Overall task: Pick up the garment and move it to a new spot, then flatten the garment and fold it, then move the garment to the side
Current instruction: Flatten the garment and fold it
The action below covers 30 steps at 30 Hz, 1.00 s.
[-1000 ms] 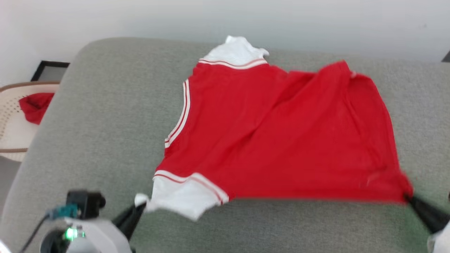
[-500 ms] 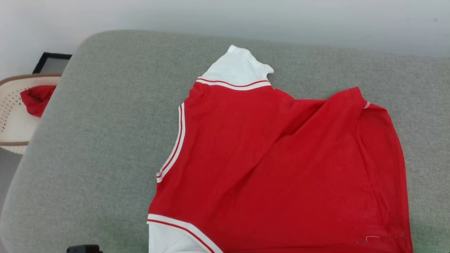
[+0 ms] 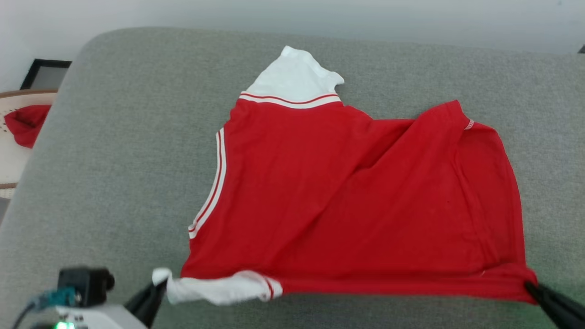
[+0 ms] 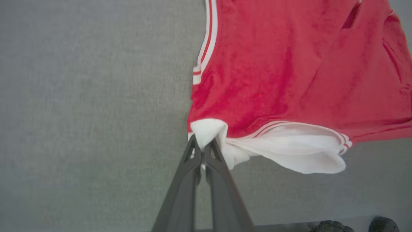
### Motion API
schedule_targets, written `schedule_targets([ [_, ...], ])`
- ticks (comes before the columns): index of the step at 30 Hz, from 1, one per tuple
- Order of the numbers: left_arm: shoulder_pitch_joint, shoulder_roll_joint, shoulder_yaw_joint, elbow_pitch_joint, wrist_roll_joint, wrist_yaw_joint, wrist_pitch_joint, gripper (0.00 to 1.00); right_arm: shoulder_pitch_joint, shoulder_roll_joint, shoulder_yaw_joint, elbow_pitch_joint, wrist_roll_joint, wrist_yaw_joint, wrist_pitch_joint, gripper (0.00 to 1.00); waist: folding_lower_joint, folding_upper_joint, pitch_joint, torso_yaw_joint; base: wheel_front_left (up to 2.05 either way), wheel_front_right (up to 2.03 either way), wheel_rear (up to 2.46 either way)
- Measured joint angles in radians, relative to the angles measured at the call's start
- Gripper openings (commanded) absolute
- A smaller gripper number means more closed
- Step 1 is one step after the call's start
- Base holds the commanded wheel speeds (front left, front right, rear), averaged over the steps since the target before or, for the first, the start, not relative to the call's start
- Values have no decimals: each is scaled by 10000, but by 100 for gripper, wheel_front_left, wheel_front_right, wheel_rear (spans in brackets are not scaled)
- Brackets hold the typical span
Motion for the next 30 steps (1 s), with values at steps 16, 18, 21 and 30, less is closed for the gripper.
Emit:
schedule_targets([
  [16,-3692,-876,-146,2512,1873,-1689,2389,0,-3668,656,485,1066,-692,0,1783,0,0,0,920,-461,0,0,0],
  [18,-3866,-1168,-274,3127,1916,-1965,2598,0,-3880,725,637,1287,-692,0,1810,0,0,0,1028,-485,0,0,0],
  [21,-3994,-1567,-435,3864,1871,-2382,2782,0,-4137,794,884,1542,-685,0,1810,0,0,0,1127,-525,0,0,0],
  [30,-4087,-2243,-462,5049,1653,-2947,2694,56,-4340,725,1195,2006,-529,0,1816,84,0,0,973,-514,0,0,0],
])
